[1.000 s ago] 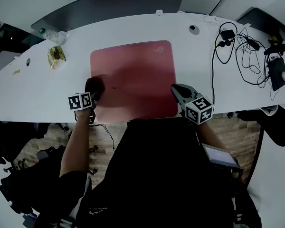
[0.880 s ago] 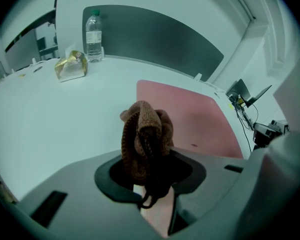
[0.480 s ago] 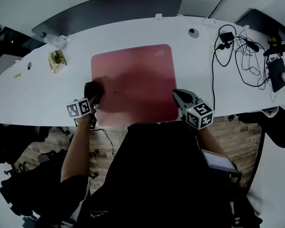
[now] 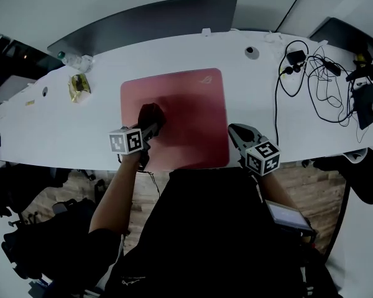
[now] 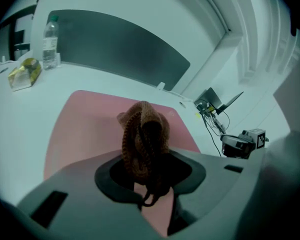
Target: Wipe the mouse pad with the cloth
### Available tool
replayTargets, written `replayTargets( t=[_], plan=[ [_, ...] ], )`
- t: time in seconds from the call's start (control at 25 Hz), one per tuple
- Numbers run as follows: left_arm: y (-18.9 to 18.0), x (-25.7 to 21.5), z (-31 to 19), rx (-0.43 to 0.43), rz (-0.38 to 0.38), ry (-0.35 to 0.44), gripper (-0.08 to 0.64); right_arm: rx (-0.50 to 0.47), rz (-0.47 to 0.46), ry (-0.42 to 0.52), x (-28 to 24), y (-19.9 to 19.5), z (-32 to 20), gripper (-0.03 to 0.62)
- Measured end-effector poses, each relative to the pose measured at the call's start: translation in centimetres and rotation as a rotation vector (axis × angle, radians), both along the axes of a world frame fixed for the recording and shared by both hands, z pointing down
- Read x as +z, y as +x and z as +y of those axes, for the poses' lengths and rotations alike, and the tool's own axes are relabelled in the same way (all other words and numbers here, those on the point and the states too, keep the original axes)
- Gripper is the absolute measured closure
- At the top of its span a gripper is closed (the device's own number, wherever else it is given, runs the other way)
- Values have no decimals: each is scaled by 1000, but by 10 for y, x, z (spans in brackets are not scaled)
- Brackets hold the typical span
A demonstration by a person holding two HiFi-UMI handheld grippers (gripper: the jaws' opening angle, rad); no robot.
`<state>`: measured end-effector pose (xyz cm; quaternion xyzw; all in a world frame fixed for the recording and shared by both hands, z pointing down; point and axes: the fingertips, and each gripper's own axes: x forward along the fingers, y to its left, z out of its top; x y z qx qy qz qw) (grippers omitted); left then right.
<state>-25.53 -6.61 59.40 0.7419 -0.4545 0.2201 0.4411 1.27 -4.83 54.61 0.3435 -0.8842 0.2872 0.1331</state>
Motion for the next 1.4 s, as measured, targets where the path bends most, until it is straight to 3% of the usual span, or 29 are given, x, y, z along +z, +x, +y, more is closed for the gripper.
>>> replayTargets(
  t=[0.44,0.76,1.0,1.4],
  plan=[
    [164,13,-28,293,25,-33,425,33,-18,-18,4,36,-4,566],
    [246,26,-54,434,37,-55,425,99,-20,-37,8,64,1,566],
    [252,38,-59,434,-9,-84,425,130,-18,-54,15,75,7,566],
    [198,44,-62,339,-9,-96,425,98,-14,-49,13,61,5,566]
  ],
)
